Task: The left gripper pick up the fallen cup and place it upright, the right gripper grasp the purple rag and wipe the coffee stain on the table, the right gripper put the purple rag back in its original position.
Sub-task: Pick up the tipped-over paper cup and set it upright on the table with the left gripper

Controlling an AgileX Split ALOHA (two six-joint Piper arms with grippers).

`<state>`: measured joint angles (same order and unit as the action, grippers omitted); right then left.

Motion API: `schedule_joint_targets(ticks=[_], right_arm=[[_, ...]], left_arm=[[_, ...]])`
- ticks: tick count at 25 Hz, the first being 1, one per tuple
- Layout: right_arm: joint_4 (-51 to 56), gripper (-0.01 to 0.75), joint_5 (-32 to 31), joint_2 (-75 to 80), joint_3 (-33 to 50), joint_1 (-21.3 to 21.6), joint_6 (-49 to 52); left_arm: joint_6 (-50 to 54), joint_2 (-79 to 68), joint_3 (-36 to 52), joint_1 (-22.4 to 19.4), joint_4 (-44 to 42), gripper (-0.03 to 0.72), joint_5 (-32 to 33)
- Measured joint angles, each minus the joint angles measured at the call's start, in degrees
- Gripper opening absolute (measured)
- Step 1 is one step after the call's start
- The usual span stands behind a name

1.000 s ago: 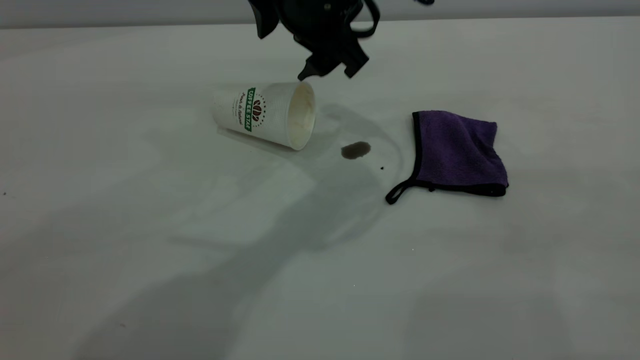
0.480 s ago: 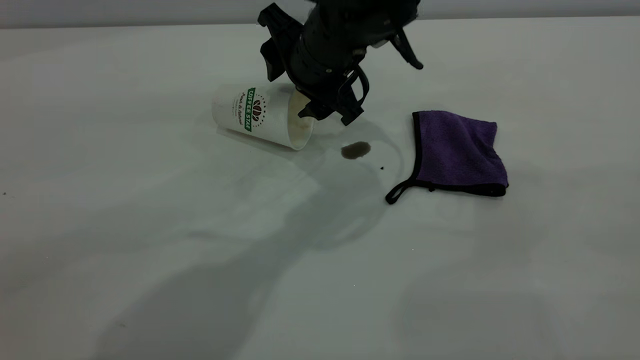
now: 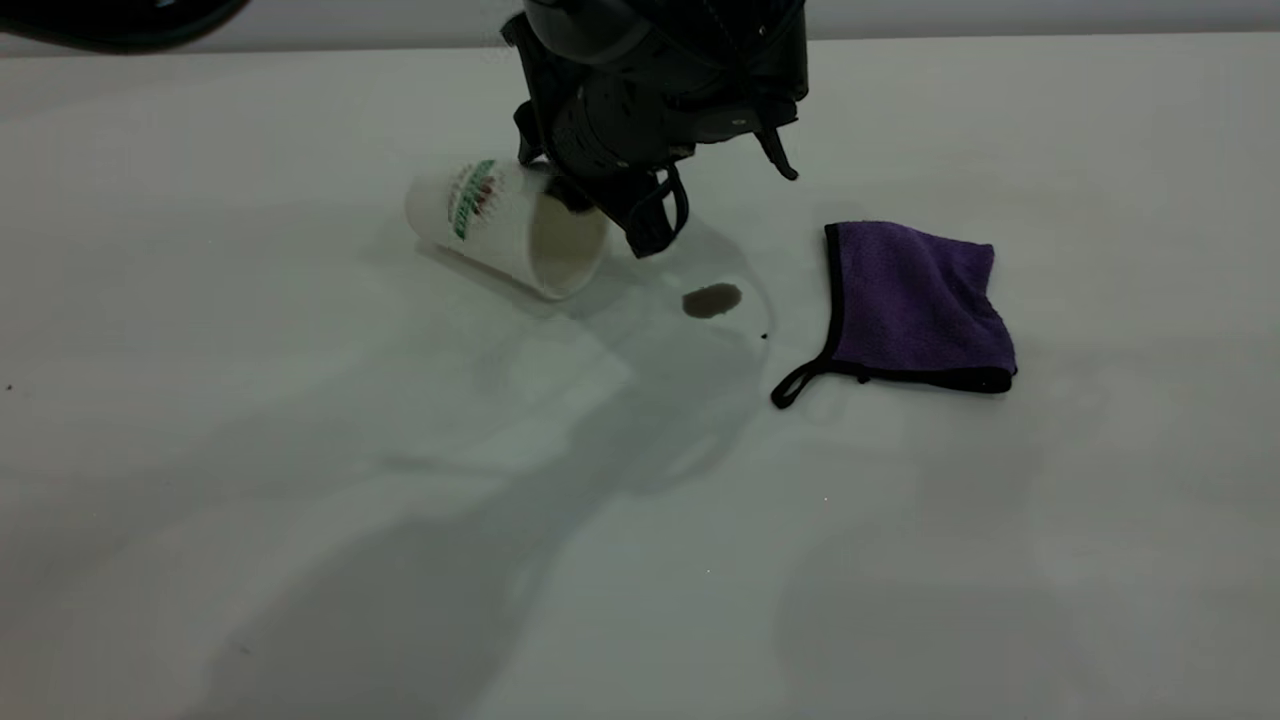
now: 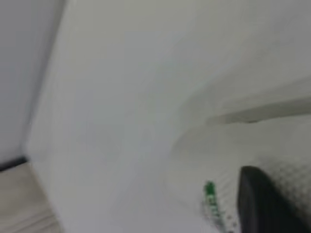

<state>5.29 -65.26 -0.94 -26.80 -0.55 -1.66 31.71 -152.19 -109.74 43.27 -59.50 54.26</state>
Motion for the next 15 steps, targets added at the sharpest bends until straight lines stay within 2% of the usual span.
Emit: schedule_joint_targets(ticks=[2, 7, 11, 15], right_arm=[[0.0, 0.238, 0.0, 0.0, 0.0, 0.0, 0.0], [0.0, 0.238, 0.0, 0.0, 0.0, 0.0, 0.0], [0.0, 0.238, 0.0, 0.0, 0.0, 0.0, 0.0], [0.0, 0.238, 0.0, 0.0, 0.0, 0.0, 0.0]], left_arm=[[-0.8, 1.5, 0.0, -0.2, -1.4, 0.035, 1.1], [-4.9, 10.8, 0.0, -1.6, 2.1, 0.019, -0.2], [-12.5, 19.1, 0.0, -6.8, 15.2, 0.019, -4.9], [-18.7, 22.5, 0.0, -14.2, 31.4, 0.019, -8.9]])
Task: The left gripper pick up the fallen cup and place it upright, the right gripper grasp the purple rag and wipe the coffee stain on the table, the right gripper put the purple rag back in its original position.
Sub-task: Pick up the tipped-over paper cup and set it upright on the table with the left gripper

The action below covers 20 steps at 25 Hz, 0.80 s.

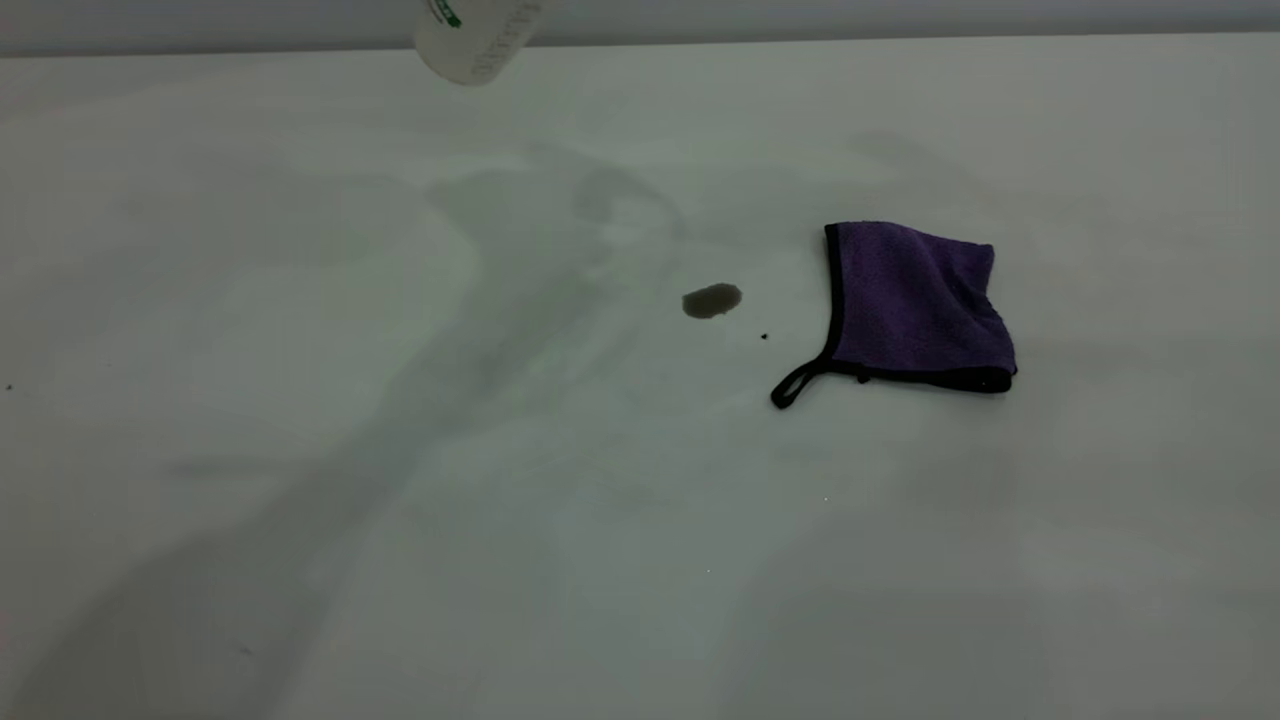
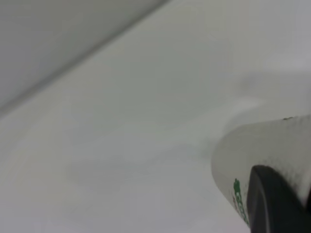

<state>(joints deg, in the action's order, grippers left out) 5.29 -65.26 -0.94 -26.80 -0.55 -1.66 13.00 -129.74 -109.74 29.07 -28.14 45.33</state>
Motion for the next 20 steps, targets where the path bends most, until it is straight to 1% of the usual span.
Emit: schedule_joint_targets(ticks=[5, 8, 11, 15, 20], right_arm=[[0.0, 0.238, 0.0, 0.0, 0.0, 0.0, 0.0], [0.0, 0.238, 0.0, 0.0, 0.0, 0.0, 0.0], [0.0, 0.238, 0.0, 0.0, 0.0, 0.0, 0.0], [0.0, 0.238, 0.0, 0.0, 0.0, 0.0, 0.0], [0.0, 0.238, 0.0, 0.0, 0.0, 0.0, 0.0]], left_arm=[[-11.8, -0.9, 0.0, -8.1, 21.3, 0.019, -3.3], [-19.2, -3.0, 0.0, -11.8, 32.9, 0.019, -5.2], [-25.4, -5.5, 0.0, -14.2, 41.7, 0.019, -6.3], [-30.5, -9.0, 0.0, -15.7, 47.8, 0.023, -7.9], [-31.5, -12.1, 0.0, -15.7, 49.3, 0.052, -10.3]])
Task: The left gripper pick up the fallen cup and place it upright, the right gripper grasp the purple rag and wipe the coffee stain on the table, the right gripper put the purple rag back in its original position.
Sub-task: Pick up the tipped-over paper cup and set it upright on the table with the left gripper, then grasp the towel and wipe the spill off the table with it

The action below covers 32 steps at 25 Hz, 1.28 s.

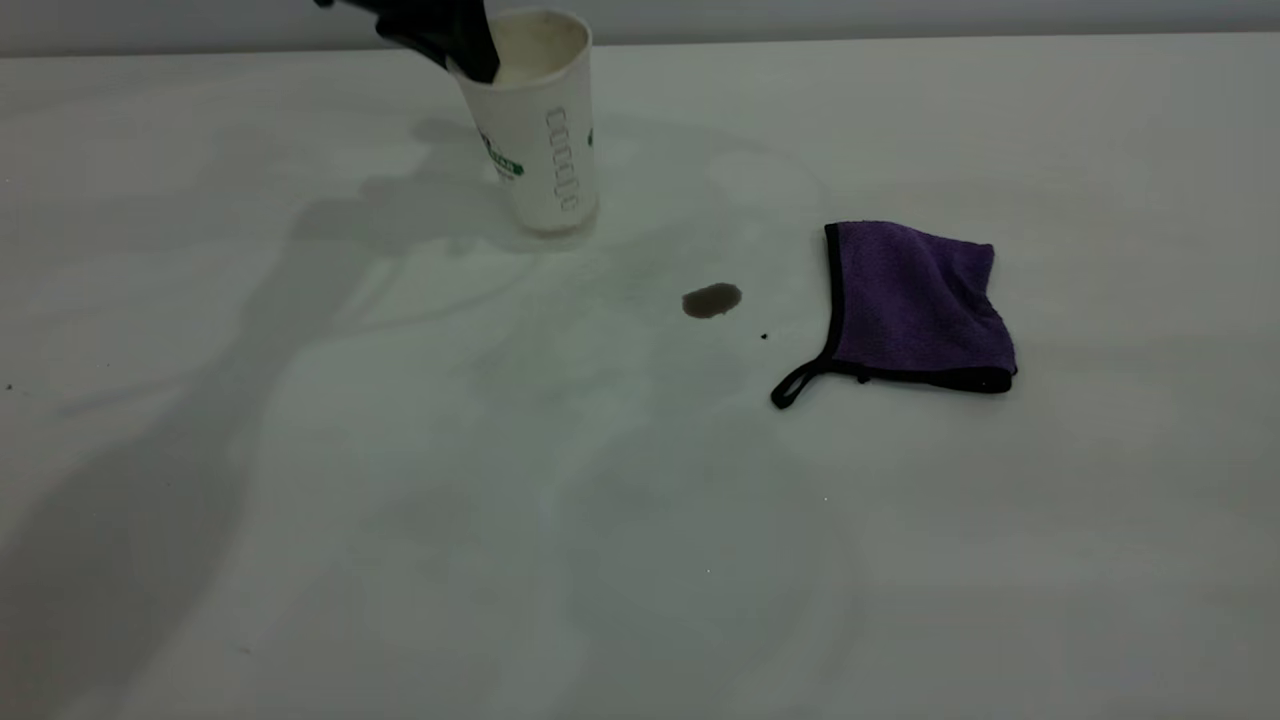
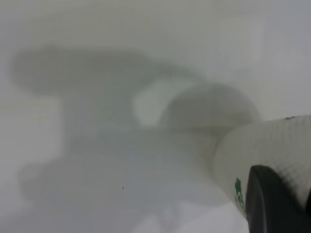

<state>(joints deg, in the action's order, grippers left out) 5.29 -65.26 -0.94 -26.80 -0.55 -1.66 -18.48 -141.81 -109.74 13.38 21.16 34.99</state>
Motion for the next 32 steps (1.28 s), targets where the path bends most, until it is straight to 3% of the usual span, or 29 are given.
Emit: schedule_joint_targets(ticks=[2, 5, 11, 13, 20, 27, 32], right_arm=[[0.0, 0.238, 0.0, 0.0, 0.0, 0.0, 0.0], [0.0, 0.238, 0.0, 0.0, 0.0, 0.0, 0.0], [0.0, 0.238, 0.0, 0.0, 0.0, 0.0, 0.0], [0.0, 0.238, 0.0, 0.0, 0.0, 0.0, 0.0], [0.0, 0.238, 0.0, 0.0, 0.0, 0.0, 0.0], [0.0, 0.238, 0.0, 0.0, 0.0, 0.0, 0.0], [0.0, 0.238, 0.0, 0.0, 0.0, 0.0, 0.0]], left_arm=[[0.0, -0.5, 0.0, 0.0, 0.3, 0.089, -0.3], [-1.0, -0.5, 0.1, 0.0, 0.8, 0.210, -0.5], [-6.4, 2.9, 0.1, 0.0, 1.3, 0.640, 0.5], [-7.8, 6.7, 0.1, 0.0, 1.3, 0.696, 3.0], [-10.0, 24.3, 0.1, 0.0, -3.6, 0.675, 14.1], [-2.2, 41.6, 0.1, 0.0, -14.0, 0.621, 30.7], [3.9, 50.1, 1.7, 0.0, -23.2, 0.607, 32.0]])
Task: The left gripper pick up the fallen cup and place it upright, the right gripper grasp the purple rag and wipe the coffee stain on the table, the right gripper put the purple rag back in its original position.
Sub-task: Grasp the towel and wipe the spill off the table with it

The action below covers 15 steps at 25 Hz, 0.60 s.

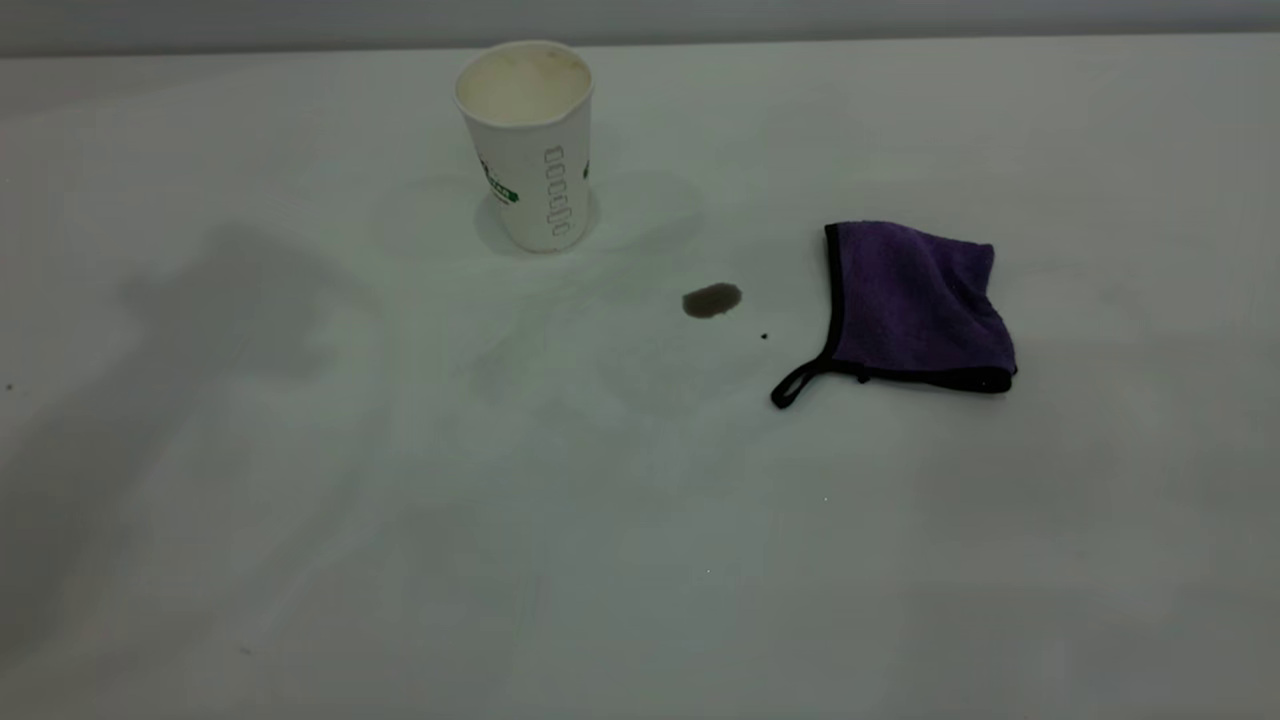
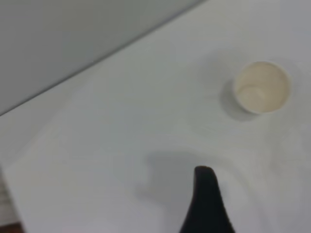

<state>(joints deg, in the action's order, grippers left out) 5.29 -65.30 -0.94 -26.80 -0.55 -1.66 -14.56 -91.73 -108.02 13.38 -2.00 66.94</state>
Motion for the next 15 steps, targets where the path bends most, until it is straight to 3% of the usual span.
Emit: schedule_joint_targets(ticks=[15], right_arm=[[0.0, 0.238, 0.0, 0.0, 0.0, 0.0, 0.0]], left_arm=[[9.2, 37.3, 37.8, 0.0, -2.4, 0.535, 0.0]])
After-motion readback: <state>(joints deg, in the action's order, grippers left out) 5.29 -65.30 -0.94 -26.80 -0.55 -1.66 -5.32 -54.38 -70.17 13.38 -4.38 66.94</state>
